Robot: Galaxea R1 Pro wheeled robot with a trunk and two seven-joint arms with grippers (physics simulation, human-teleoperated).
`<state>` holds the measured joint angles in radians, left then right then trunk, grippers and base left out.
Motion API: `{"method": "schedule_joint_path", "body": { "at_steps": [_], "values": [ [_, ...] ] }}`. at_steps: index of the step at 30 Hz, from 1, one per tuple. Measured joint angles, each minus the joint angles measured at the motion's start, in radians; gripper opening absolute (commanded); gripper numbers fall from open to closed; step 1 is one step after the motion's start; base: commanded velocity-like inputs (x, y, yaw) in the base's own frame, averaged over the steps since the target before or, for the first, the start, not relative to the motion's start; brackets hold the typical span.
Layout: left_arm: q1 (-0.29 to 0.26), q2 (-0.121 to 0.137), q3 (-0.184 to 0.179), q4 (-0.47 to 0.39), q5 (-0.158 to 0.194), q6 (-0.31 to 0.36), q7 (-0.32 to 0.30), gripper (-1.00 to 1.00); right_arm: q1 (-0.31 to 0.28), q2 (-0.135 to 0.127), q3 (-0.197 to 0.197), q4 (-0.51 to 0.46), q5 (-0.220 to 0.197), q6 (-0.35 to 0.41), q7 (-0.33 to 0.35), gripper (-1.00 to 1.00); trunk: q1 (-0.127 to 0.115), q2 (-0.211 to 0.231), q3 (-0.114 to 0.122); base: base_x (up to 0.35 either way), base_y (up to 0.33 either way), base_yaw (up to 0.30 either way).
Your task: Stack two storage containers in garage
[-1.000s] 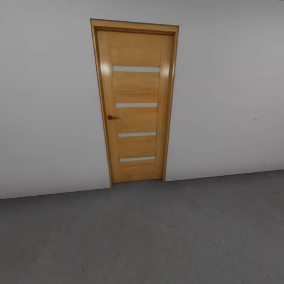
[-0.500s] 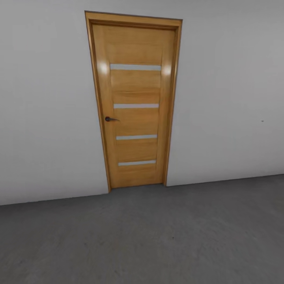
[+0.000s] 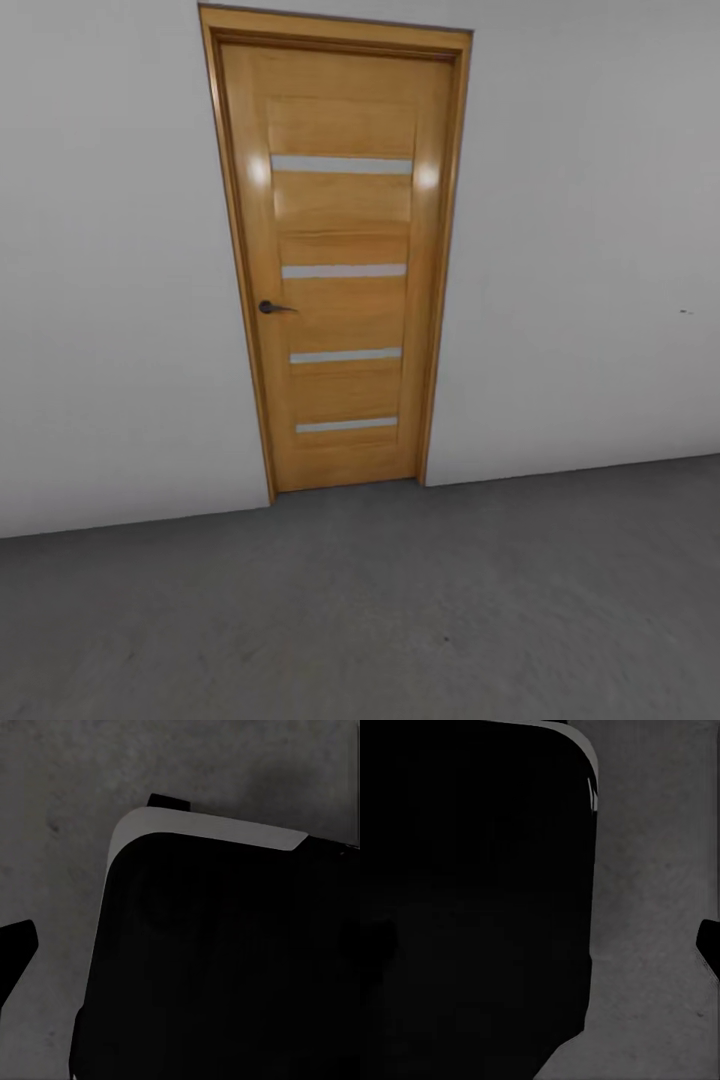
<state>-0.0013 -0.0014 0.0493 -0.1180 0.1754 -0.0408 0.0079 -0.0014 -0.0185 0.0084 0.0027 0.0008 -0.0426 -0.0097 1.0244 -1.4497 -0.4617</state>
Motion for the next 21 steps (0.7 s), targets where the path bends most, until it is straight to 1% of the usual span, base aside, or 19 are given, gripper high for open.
{"method": "schedule_joint_path", "body": {
  "at_steps": [5,8,15,21],
  "values": [
    [0.000,0.000,0.000,0.000,0.000,0.000,0.000,1.00,0.000,0.000,0.000,0.000,0.001,-0.001,0.000,1.00,0.000,0.000,0.000,0.323,0.000,0.013],
    [0.000,0.000,0.000,0.000,0.000,0.000,0.001,1.00,0.000,-0.001,0.000,0.000,0.001,-0.002,0.000,1.00,0.000,0.000,0.000,0.323,0.000,0.124],
    [0.000,0.000,0.000,0.000,0.000,0.000,0.001,1.00,0.000,-0.001,0.001,0.000,0.001,-0.002,0.000,1.00,0.000,0.000,0.000,0.323,-0.014,0.227],
    [0.000,0.000,0.000,0.000,0.000,0.000,0.000,1.00,0.000,-0.001,0.000,0.000,0.001,-0.002,0.000,1.00,0.000,0.000,0.000,0.323,-0.101,0.263]
  ]
}}
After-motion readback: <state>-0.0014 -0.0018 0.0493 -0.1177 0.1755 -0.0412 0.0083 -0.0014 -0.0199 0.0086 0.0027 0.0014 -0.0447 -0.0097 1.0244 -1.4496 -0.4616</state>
